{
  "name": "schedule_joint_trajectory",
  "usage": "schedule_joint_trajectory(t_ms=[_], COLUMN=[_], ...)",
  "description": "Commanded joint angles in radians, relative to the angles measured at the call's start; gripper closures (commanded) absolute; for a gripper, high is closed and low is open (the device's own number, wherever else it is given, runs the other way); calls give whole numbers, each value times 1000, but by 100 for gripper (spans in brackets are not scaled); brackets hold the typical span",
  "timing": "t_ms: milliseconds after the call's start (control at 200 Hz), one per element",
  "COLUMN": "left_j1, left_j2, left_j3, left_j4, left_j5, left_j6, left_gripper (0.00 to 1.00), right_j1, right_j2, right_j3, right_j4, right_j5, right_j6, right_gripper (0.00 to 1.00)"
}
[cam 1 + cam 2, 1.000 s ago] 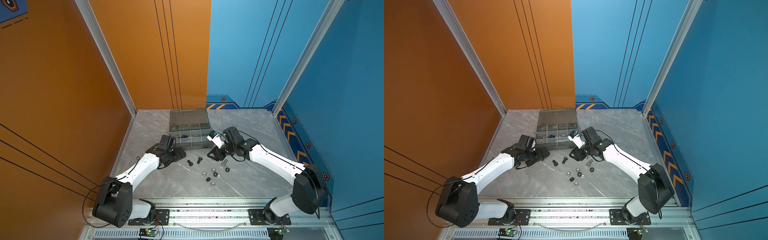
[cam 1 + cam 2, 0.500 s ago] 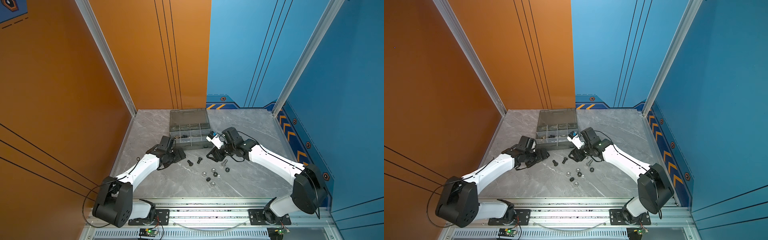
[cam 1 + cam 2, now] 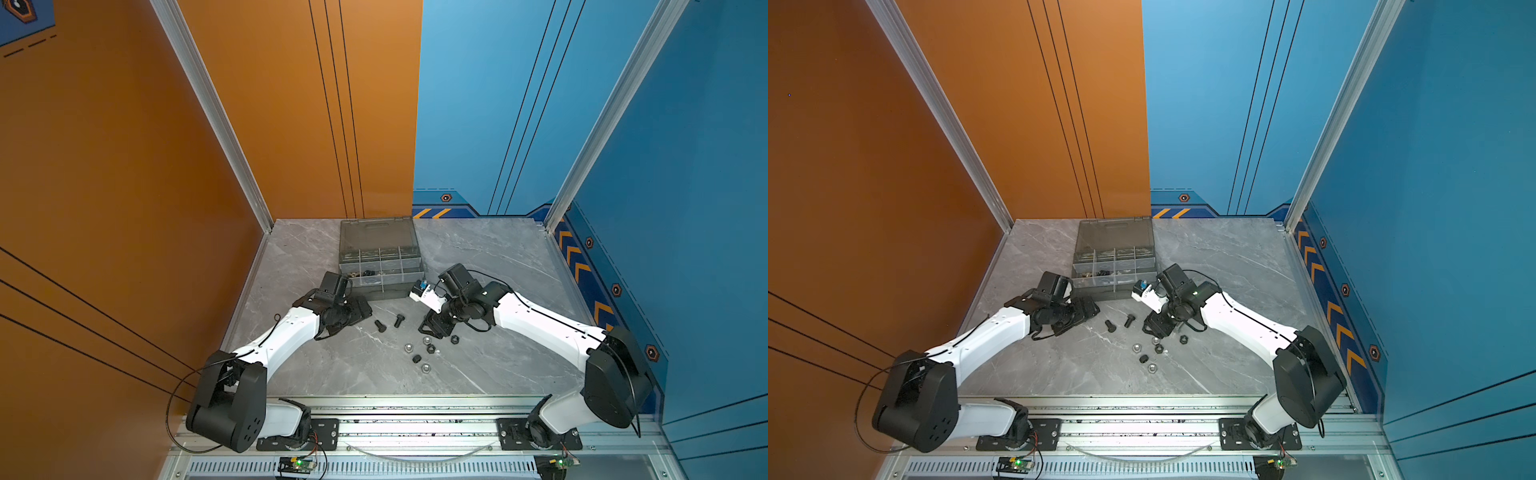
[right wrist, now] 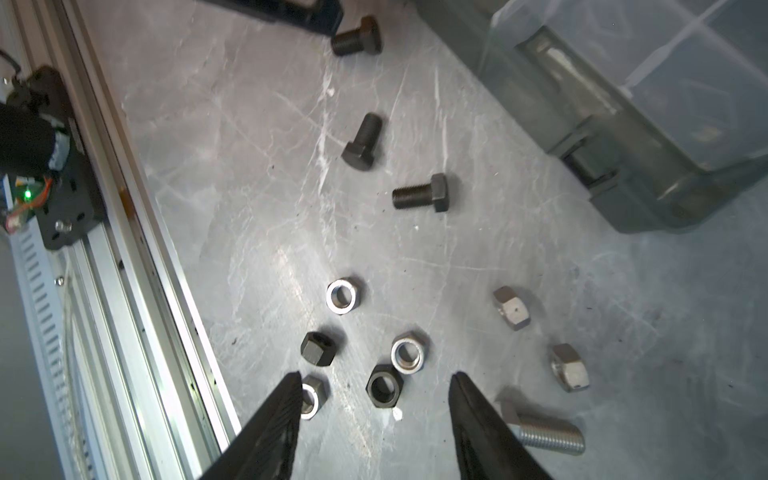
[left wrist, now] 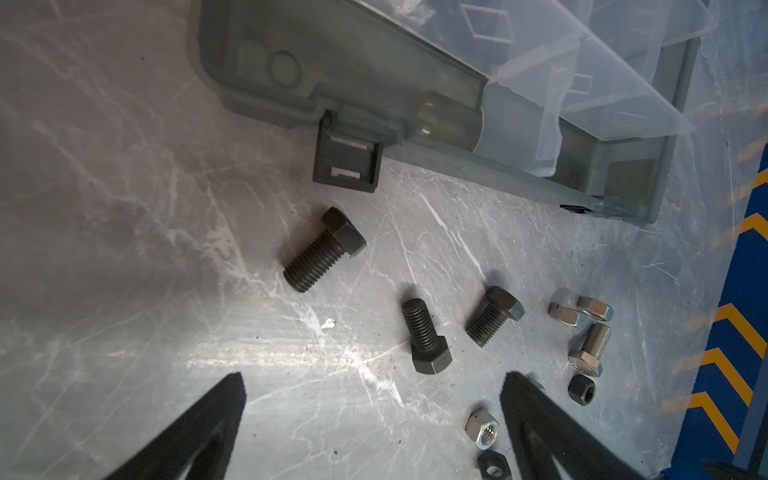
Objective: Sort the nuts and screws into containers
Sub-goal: 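Lower the right gripper over the black hex nut in the pile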
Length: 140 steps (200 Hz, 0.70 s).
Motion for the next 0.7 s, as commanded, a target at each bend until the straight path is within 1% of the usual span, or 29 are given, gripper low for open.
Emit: schedule_joint_trajectory(t_ms=[0,60,170,260,696], left_j1=[5,6,6,8,17], left_j2=[6,3,-9,-17,-76], left_j3=[-10,-12,-22,-28,-87], left_j4=[11,13,12,14,17], left_j5=[19,22,20,23,17], left_j6=[-8,-8,-10,-14,-47], left_gripper=[2,2,2,2,2], right_j1=[40,62,98,114,167], right_j2=[-1,10,28,39,126], right_j3=[-29,-27,-43,-62,-62], right_j4=[-43,-53,-53,-32,-38], right_j5=[-24,-27,29,47,46], right_j6=[-83,-100,-127,-143,-179], right_gripper=[41,41,41,42,43])
